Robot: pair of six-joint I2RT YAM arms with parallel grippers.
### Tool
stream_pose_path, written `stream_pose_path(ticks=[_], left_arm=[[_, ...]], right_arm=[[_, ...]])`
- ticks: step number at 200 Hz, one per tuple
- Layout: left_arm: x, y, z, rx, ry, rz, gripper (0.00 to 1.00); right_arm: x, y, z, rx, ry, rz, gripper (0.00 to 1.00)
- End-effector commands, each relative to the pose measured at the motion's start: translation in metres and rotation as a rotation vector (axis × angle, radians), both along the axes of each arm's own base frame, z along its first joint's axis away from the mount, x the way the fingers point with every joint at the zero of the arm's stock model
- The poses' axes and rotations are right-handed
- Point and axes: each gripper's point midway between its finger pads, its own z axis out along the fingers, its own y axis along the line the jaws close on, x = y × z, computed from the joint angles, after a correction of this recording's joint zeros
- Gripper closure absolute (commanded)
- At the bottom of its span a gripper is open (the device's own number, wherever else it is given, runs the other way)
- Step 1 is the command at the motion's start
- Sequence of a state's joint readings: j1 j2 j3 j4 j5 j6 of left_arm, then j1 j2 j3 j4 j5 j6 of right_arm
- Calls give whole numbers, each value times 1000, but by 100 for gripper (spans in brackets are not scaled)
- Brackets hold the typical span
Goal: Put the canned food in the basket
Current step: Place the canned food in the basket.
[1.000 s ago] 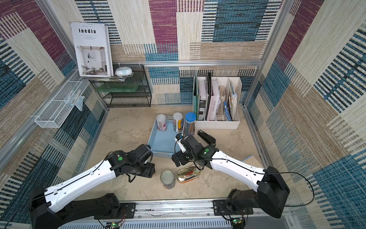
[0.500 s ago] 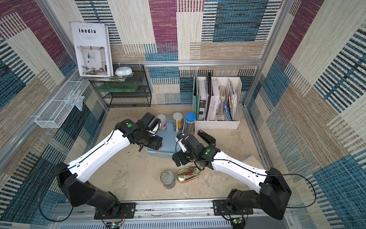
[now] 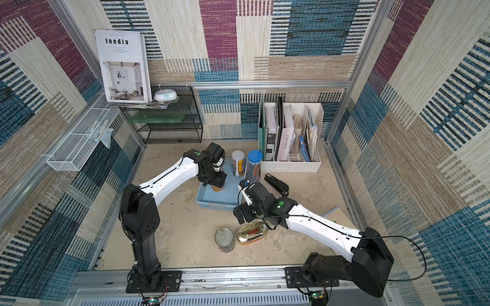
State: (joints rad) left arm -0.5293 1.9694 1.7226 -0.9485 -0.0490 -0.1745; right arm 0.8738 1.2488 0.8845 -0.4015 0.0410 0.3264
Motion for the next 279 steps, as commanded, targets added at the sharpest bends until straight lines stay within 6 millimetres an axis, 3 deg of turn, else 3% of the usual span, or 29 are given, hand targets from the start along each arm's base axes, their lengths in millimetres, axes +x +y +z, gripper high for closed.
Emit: stream_pose_path(ticks=[1,66,110,172,221,279], left_arm=[[16,2,-5,-1,-34,6,49],[41,13,-42,31,-15,53,48],[40,23,-53,80,5,78,44],[33,39,-51,105,18,106,34],[32,36,-43,78,9,110,1],[22,27,-13,-5,-18,111,1]], right_arm=[[-2,-4,-3,-14,3,-8,1],[-3,-5,-9,-18,14,-9,1],[-6,-8,-13,-23,23,-10,1],[-8,-9,-15,-15,24,-10,1],[-9,-9,-15,-10,26,-5,1],[-15,-3,-9,37,28,31,1]])
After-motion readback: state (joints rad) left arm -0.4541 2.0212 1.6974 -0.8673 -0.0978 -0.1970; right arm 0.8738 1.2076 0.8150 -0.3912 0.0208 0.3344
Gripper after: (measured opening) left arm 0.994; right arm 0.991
